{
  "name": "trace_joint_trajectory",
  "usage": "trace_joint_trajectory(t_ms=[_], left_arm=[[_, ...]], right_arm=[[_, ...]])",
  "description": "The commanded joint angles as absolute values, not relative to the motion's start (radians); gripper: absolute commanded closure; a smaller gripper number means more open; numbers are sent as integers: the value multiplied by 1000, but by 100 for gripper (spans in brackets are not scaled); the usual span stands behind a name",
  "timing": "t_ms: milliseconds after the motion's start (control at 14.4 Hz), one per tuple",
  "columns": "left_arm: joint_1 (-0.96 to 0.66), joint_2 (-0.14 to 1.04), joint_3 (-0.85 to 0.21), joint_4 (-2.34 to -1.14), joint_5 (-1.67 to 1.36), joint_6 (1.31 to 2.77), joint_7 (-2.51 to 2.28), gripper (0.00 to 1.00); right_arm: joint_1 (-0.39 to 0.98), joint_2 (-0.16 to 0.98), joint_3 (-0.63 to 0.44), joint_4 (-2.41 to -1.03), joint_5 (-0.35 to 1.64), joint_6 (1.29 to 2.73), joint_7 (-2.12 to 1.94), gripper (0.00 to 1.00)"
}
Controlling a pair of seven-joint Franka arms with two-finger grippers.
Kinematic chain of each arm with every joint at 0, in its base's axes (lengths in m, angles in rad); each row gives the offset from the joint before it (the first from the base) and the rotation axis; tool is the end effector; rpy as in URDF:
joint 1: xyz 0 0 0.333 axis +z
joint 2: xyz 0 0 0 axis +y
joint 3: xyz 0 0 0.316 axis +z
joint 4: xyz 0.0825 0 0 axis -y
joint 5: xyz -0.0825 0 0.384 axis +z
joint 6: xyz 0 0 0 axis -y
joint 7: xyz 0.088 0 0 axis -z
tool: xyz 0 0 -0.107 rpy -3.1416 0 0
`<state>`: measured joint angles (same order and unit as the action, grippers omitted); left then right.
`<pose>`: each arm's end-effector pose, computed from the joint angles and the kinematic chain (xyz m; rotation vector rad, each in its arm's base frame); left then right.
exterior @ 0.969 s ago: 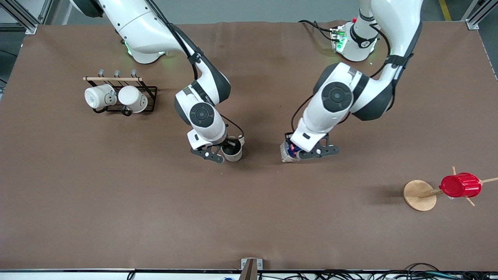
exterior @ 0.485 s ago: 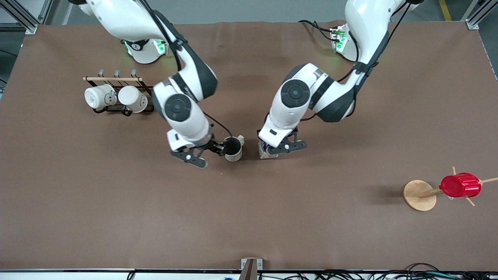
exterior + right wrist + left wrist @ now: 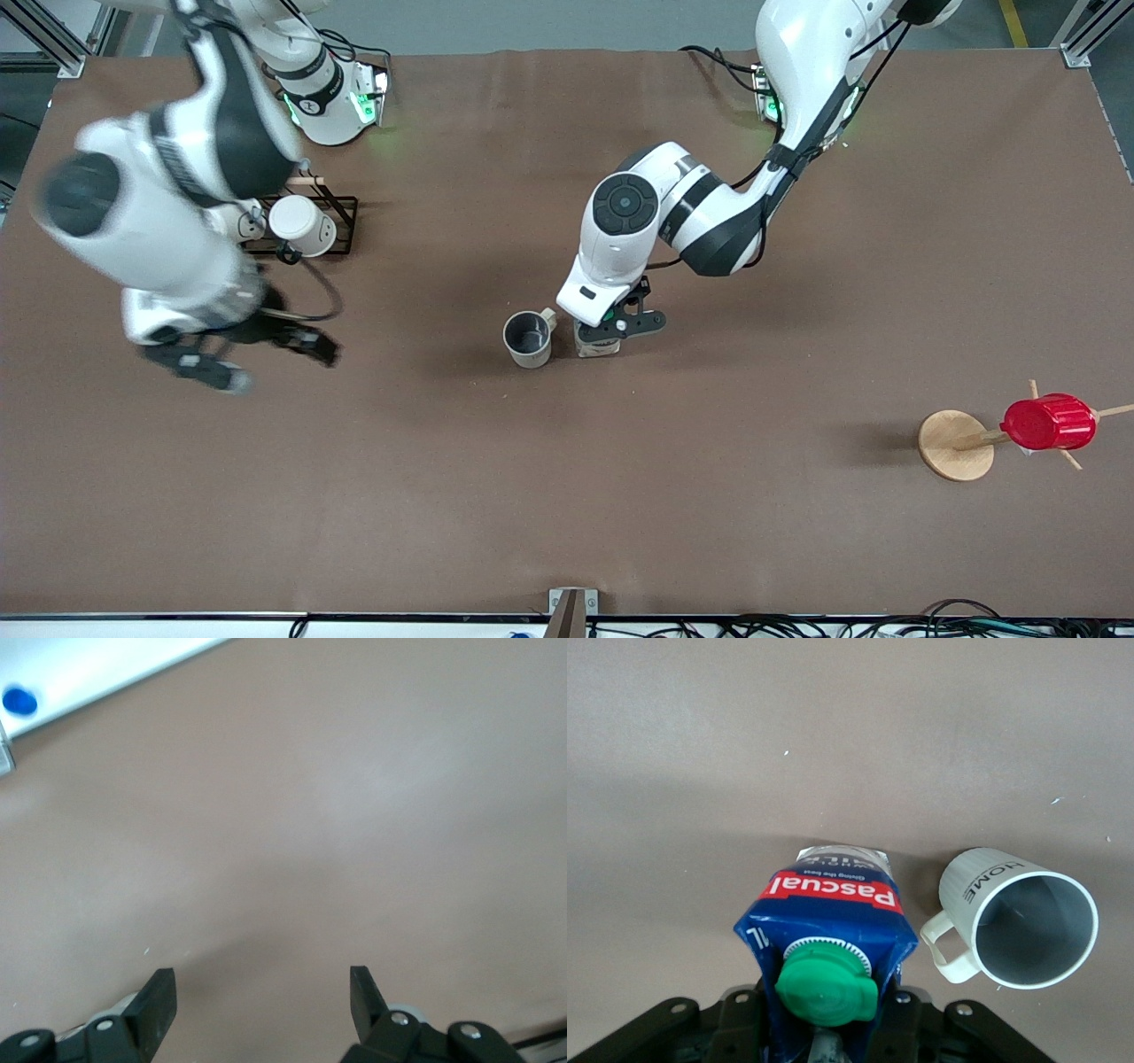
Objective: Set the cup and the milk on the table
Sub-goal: 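Release the cup and raise the right gripper away, then release the carton beside the cup and raise the left gripper away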
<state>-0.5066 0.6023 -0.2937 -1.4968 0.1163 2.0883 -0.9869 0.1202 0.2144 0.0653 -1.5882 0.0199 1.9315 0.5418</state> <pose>0.5209 -0.4788 0.3301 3.0768 0.2776 -0.0607 0.6309 0.1161 0.5218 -3.0097 0.5547 -0.1673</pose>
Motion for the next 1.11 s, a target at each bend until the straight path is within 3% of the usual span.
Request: trace_joint_trajectory(t_ms=[0,69,138,208,277,623,1038], left_arm=[[-512,615,-293,-1460,150,2069,-991,91],[-508,615,-293,-1462,170,2069,-991,79],[-506,615,-293,-1465,170,2069,-991,53],[-508,615,-291,-1470,175,2068,-991,12],[-506,609,-291,-1470,182,2066,-991,0],[-430,528,-291,-1462,224,1978,-902,0],[-214,303,-295,-1463,216,1790,-542,0]], right_arm=[[45,121,86,-1628,15,1896,476,2],[22,100,86,-1628,14,1864,463,0],[3,78,86,-1629,14,1826,451,0],[-23,54,86,-1637,14,1804,434,0],[-37,28,86,-1649,12,1790,392,0],[-92,-58,86,-1721,11,1721,180,0],[-113,-72,86,-1743,12,1721,81,1]])
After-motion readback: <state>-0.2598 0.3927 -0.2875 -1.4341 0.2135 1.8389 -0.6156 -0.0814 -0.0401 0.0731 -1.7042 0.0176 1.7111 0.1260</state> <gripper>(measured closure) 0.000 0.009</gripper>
